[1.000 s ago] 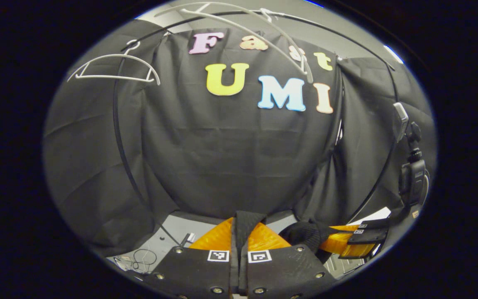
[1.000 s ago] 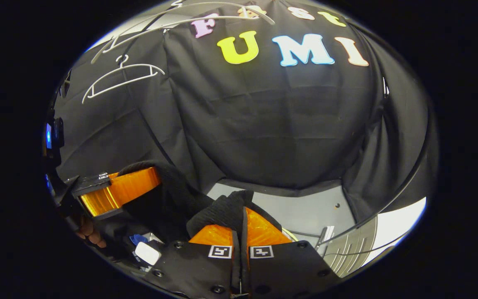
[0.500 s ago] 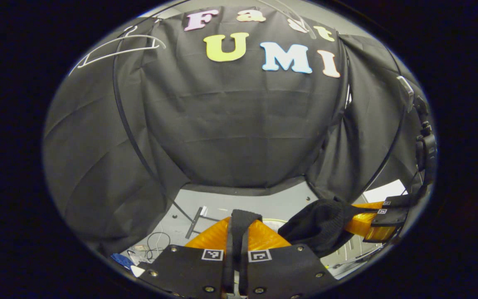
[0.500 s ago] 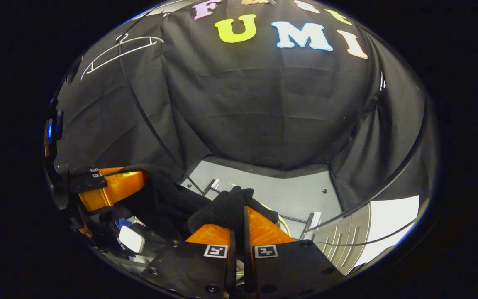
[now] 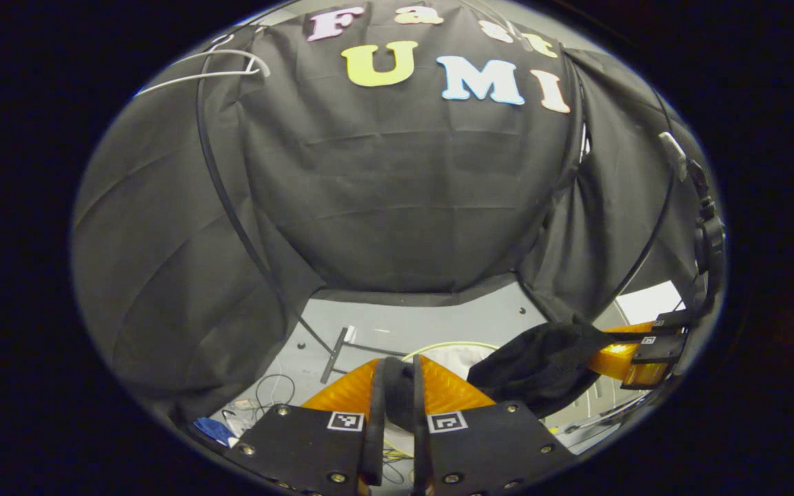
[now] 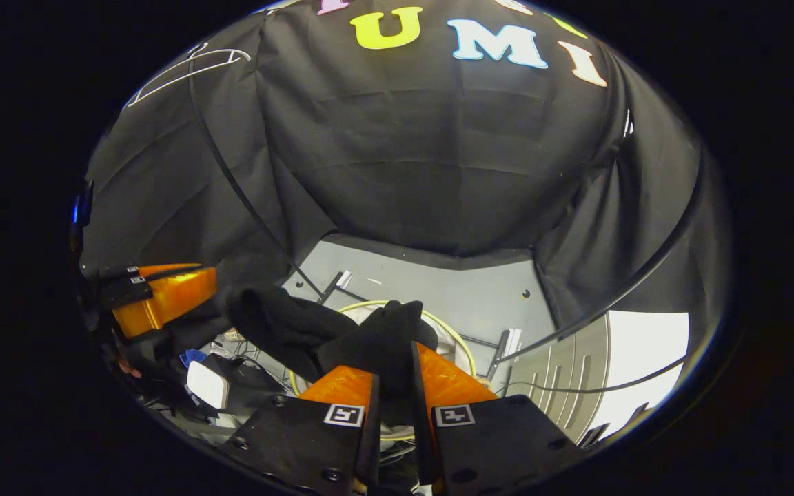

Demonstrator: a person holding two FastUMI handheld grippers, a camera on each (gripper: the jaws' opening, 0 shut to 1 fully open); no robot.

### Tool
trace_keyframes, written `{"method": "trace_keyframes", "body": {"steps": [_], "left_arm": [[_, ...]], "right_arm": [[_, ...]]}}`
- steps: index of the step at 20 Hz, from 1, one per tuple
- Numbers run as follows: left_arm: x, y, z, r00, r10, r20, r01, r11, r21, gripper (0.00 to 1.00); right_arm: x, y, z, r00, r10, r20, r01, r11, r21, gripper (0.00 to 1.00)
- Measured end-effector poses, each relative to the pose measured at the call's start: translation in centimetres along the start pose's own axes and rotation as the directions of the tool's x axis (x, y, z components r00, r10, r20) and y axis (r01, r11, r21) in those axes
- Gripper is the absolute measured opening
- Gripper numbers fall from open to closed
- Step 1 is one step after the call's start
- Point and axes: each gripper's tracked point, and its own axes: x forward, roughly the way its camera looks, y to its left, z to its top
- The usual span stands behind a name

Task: Grasp the clothes on the hanger with both hands and then place them into the laundry hamper below.

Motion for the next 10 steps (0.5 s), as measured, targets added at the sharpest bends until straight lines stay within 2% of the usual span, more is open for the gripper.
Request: {"method": "trace_keyframes", "body": {"steps": [2, 4, 7, 10], "left_arm": [[0.0, -0.3, 0.2, 1.000, -0.016, 0.009, 0.016, 1.000, 0.018, 0.17], [-0.1, 0.0, 0.2, 1.000, -0.021, 0.016, 0.021, 1.000, 0.018, 0.47], [-0.7, 1.5, -0.1, 0.999, 0.020, 0.034, -0.020, 1.000, 0.005, 0.92], [-0.9, 2.4, -0.5, 0.999, 0.035, 0.030, -0.035, 0.999, -0.013, 0.92]], "right_arm": [[-0.2, 0.8, 0.9, 0.999, 0.021, 0.025, -0.021, 1.000, 0.018, 0.26], [-0.7, 0.7, 2.2, 0.998, 0.014, 0.058, -0.015, 1.000, 0.006, 0.56], [-1.1, 0.3, 2.8, 0.996, -0.013, 0.091, 0.014, 1.000, -0.009, 0.99], [-1.2, 0.2, 2.7, 0.995, -0.024, 0.101, 0.023, 1.000, 0.008, 0.99]]}}
